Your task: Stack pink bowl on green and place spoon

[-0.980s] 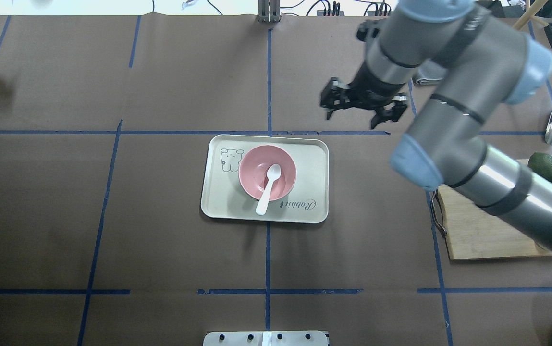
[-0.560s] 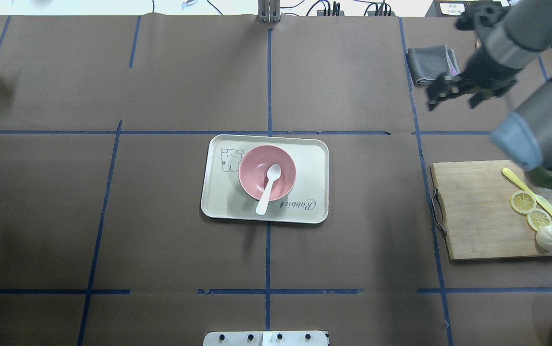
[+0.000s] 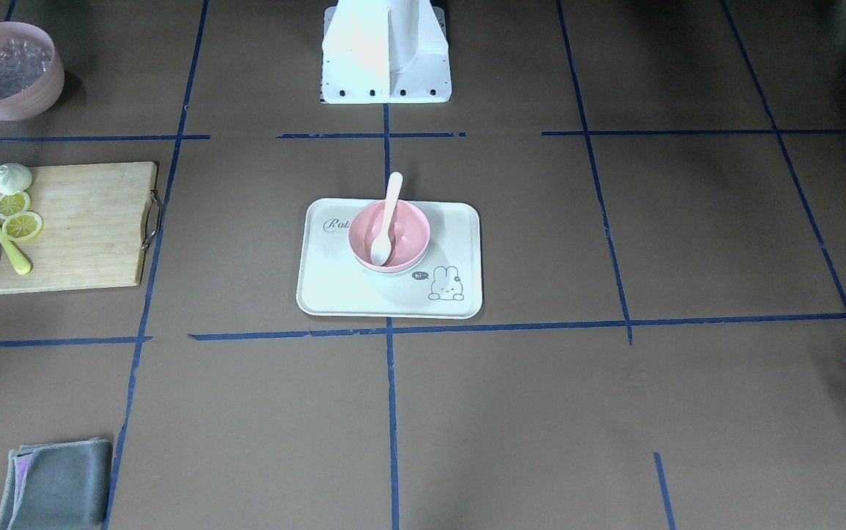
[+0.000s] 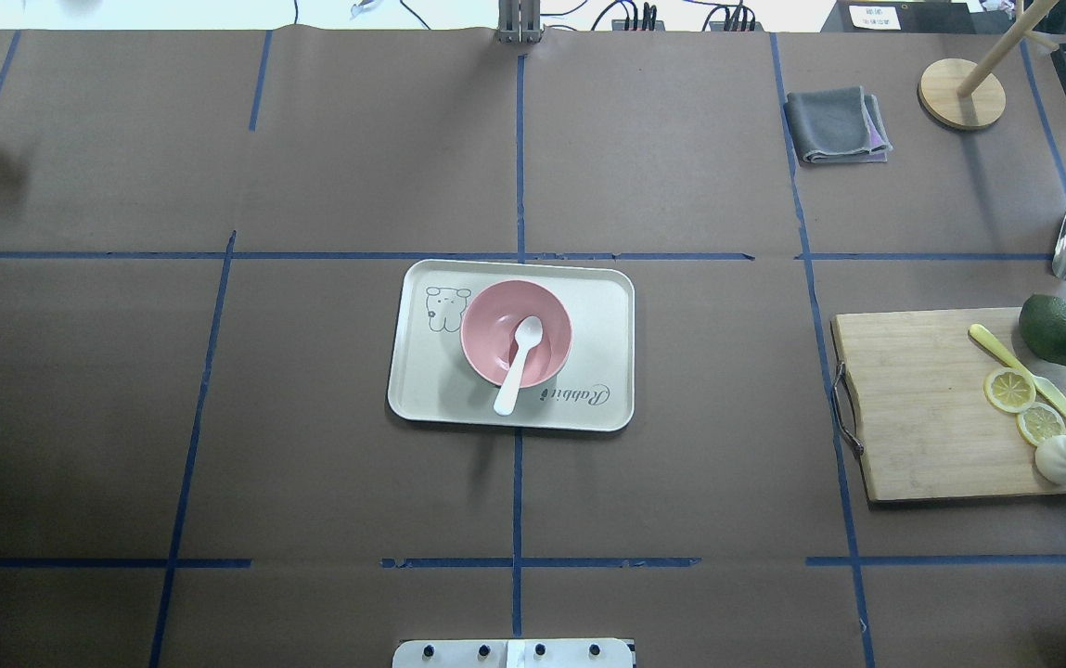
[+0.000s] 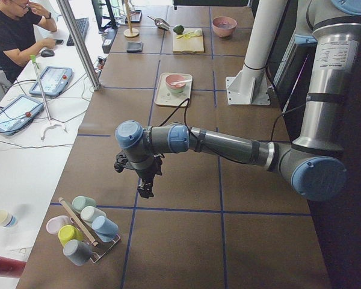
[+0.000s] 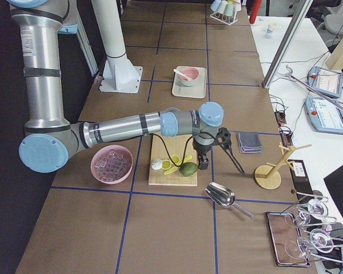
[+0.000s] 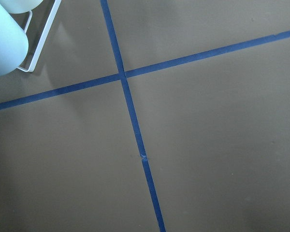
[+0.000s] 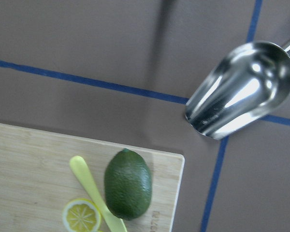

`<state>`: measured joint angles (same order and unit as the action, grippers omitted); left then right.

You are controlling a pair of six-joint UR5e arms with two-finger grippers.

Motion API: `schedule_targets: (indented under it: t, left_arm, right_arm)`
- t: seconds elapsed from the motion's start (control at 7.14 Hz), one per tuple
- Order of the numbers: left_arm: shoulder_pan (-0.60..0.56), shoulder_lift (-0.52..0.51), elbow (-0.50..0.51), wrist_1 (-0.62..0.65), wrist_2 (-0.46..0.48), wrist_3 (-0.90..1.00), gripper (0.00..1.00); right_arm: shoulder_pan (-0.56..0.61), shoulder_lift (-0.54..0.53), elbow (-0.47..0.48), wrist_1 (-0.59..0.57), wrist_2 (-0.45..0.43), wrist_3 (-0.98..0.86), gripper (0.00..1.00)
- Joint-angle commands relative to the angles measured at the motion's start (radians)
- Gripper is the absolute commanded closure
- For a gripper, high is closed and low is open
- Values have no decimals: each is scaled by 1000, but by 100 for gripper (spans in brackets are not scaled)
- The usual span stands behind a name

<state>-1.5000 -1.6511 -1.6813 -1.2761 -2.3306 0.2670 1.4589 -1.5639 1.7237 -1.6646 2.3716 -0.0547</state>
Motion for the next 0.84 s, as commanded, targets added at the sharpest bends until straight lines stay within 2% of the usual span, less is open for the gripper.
schedule_targets:
  t: [0.0, 0.42, 0.7]
  left_arm:
    - [-2, 0, 0, -2, -1, 1, 0]
    - [-19, 25, 12, -2, 7, 3, 0]
    - [-49, 52, 14, -12, 4, 4, 0]
  right_arm:
    - [64, 5, -72, 8, 26, -51, 0]
    - [107, -24, -78, 23, 27, -56, 0]
    - [113, -57, -85, 103, 31, -48, 0]
